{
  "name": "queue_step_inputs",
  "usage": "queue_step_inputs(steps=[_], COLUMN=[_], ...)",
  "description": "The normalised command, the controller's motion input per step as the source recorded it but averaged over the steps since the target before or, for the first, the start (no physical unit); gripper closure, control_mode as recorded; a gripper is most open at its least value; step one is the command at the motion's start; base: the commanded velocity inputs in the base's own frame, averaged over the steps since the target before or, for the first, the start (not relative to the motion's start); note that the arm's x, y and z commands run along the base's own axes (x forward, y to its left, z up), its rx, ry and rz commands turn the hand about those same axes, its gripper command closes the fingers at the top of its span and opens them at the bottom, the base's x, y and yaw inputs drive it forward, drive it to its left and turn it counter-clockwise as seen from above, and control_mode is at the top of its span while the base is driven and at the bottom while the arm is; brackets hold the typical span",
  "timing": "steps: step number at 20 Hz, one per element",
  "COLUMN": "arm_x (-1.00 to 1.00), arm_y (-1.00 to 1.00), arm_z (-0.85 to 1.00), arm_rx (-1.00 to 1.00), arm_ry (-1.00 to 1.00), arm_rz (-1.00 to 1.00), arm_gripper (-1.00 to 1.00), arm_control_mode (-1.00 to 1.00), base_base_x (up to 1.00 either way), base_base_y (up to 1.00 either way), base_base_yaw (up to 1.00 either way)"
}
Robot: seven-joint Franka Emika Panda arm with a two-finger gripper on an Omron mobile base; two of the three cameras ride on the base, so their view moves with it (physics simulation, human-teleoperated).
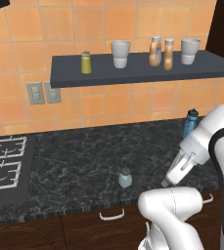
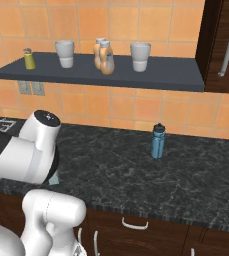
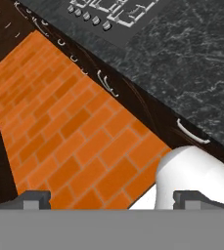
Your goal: Put the shaker and condiment bottle from the counter next to their counterparts in the cabinet.
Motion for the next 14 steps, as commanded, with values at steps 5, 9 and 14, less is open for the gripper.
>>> queue_step_inputs(steps=[5,9,14], arm_x=[0.09,0.19,0.0], arm_y=[0.0,0.0,0.0], arm_z=[0.0,0.0,0.0], arm_rx=[0.0,-0.04,-0.02], arm_ry=[-0.04,-0.01,0.0], arm_rz=[-0.01,-0.05,-0.01], arm_gripper=[-1.0,-1.0,-1.0], arm_control_mode=[-1.0,-1.0,-1.0], base_base_x=[0.0,0.0,0.0], base_base_y=[0.0,0.0,0.0], base_base_yaw=[0.0,0.0,0.0])
